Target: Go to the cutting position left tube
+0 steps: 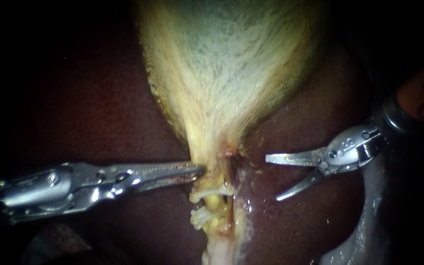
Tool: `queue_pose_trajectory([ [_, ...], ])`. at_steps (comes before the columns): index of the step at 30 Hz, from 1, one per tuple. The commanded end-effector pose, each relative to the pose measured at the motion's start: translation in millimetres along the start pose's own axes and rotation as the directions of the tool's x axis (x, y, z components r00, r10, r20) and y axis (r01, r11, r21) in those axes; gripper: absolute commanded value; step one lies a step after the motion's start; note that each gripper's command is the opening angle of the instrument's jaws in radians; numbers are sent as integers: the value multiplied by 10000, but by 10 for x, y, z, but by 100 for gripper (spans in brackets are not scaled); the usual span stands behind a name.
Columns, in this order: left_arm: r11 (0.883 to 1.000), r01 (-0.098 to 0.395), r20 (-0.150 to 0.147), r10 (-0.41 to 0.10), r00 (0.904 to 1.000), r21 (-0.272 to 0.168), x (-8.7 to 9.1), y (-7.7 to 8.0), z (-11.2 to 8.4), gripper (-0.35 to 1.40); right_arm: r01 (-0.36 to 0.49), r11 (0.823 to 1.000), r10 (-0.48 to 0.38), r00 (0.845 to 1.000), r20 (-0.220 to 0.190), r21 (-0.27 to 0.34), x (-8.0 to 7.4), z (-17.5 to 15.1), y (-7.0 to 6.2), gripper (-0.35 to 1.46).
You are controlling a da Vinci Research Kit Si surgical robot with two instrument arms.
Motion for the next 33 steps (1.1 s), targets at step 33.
queue_pose_trajectory([
  [33,9988,126,126,-120,9998,-471,-20,28,-79,-30,-2271,9446,2284,9733,226,2370,-28,161,-66,126],
])
